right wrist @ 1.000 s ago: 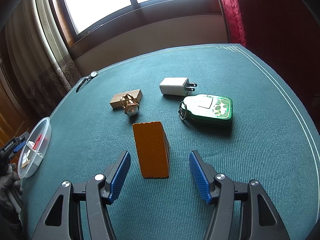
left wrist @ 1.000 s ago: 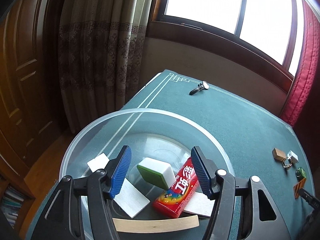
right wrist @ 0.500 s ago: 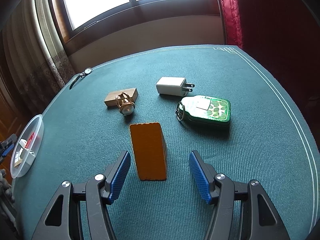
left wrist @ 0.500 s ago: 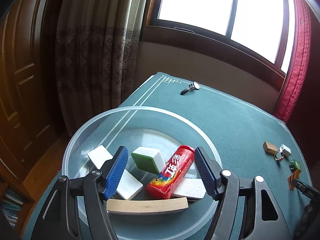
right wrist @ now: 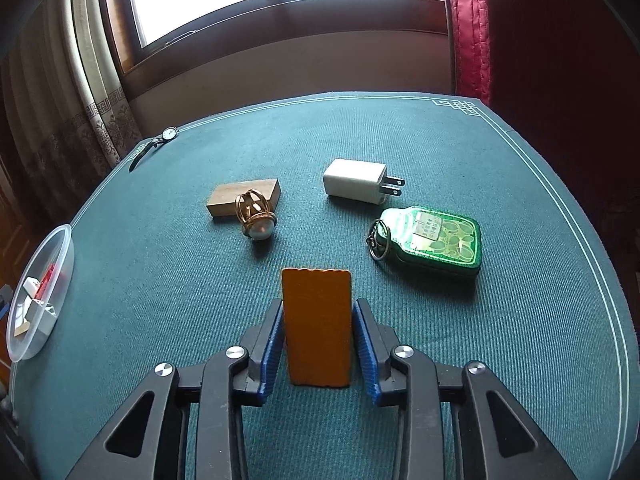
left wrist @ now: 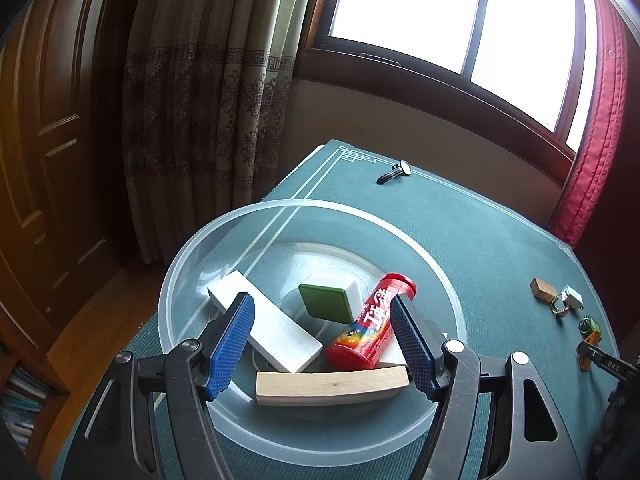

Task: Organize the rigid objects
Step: 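Grasp the orange card again with the right tool, then carry the orange card over the clear bowl with the right tool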

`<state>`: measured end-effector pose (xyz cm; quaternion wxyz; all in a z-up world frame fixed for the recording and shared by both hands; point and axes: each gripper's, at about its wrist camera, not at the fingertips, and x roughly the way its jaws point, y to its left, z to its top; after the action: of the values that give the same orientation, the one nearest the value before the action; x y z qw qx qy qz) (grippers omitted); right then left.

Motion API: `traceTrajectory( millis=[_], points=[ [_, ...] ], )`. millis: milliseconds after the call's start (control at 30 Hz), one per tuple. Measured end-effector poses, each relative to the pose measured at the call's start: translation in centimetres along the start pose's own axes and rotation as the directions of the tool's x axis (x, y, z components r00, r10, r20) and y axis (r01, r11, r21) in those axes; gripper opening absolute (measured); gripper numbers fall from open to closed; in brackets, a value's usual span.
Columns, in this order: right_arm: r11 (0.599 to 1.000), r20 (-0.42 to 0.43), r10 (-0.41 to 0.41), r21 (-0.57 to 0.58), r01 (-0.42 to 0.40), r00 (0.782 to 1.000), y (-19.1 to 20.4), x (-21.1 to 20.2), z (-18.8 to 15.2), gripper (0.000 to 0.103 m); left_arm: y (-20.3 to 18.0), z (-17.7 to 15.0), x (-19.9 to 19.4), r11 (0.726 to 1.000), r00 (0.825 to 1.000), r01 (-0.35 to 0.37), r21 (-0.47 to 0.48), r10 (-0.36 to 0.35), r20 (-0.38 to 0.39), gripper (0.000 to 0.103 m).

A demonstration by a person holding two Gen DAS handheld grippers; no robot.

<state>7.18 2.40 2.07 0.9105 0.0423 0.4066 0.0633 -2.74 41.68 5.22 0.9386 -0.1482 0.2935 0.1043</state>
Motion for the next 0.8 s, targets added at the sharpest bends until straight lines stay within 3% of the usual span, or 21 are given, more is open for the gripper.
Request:
traceTrajectory(
  millis=[200,400,800],
  points=[
    [1.000,-0.008,0.016,-0.006,-0.016,1.000,1.1,0.0,0.1,0.032,0.9,-0.1,-0.2,1.000,1.000,0.003,-0.021,-0.003,0.004,0.071],
    [0.993,0.002,0.111,-0.045,-0.110,0.994,4.8,-1.2,0.5,0.032,1.7,-0.2,-0.3,0.999,1.000,0.007,-0.038,-0.007,0.004,0.071],
    [0.925,-0.062,0.351,-0.135,-0.356,0.934,16.0,-1.5,1.7,0.032,2.9,-0.2,-0.5,0.998,1.000,0.014,-0.058,-0.015,-0.001,0.071]
  ],
)
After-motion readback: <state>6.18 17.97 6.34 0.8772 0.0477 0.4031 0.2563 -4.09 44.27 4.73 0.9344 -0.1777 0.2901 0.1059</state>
